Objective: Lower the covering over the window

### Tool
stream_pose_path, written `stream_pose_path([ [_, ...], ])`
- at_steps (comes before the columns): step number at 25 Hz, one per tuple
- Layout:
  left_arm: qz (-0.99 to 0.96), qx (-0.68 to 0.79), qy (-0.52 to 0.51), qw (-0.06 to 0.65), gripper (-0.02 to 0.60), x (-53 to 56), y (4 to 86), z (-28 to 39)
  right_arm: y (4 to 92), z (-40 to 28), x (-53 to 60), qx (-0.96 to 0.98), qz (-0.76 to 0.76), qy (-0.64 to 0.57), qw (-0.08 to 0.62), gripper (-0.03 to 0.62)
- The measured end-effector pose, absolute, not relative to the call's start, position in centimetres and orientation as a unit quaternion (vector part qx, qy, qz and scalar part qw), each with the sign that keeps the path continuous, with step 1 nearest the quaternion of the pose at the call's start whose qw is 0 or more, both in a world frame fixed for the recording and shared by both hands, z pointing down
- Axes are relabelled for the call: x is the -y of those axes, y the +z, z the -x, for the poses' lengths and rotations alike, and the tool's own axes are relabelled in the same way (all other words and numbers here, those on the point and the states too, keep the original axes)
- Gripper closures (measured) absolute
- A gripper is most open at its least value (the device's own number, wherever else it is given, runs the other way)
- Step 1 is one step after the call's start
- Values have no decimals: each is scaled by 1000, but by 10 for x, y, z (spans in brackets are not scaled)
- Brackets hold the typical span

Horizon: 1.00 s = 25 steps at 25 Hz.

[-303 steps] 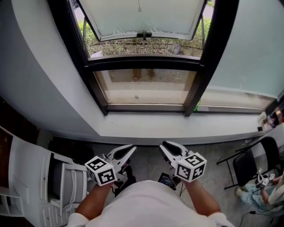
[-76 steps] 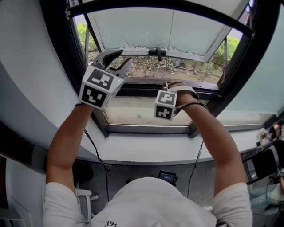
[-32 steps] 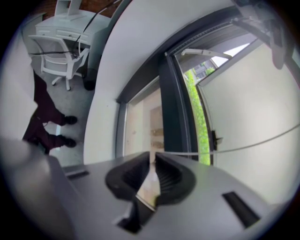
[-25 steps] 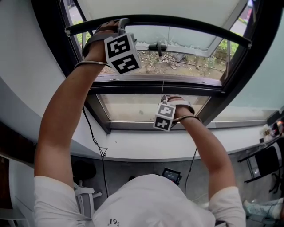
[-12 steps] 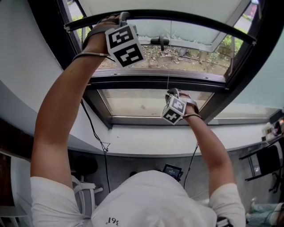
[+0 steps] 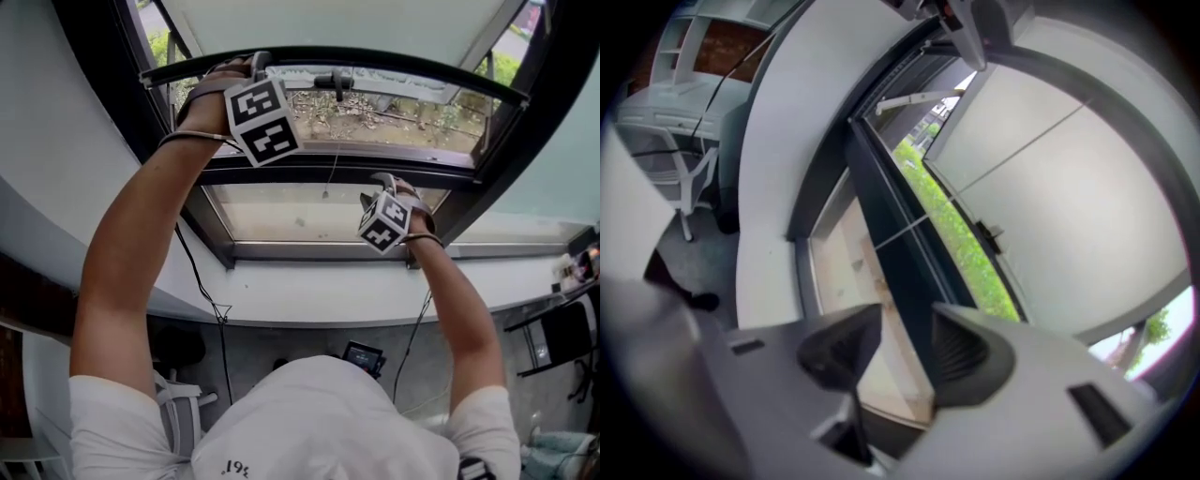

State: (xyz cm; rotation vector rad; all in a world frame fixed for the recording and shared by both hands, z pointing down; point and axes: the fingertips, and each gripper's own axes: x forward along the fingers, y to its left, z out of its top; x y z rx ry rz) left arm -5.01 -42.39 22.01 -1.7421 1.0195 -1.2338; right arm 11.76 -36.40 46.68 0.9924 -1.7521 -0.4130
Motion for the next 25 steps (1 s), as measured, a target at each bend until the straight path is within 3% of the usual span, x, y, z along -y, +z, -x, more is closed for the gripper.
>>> stream_pose_path([
  [12, 684, -397, -486, 370, 302, 420, 226, 50, 325, -135, 376, 662, -504, -335, 443, 442],
  [18, 687, -391, -493, 363, 302, 418, 238, 51, 230, -135, 382, 596, -551, -432, 394, 497],
  [25, 699, -379, -500, 343, 302, 418, 261, 49, 214, -149, 410, 555, -527, -445, 466, 497],
])
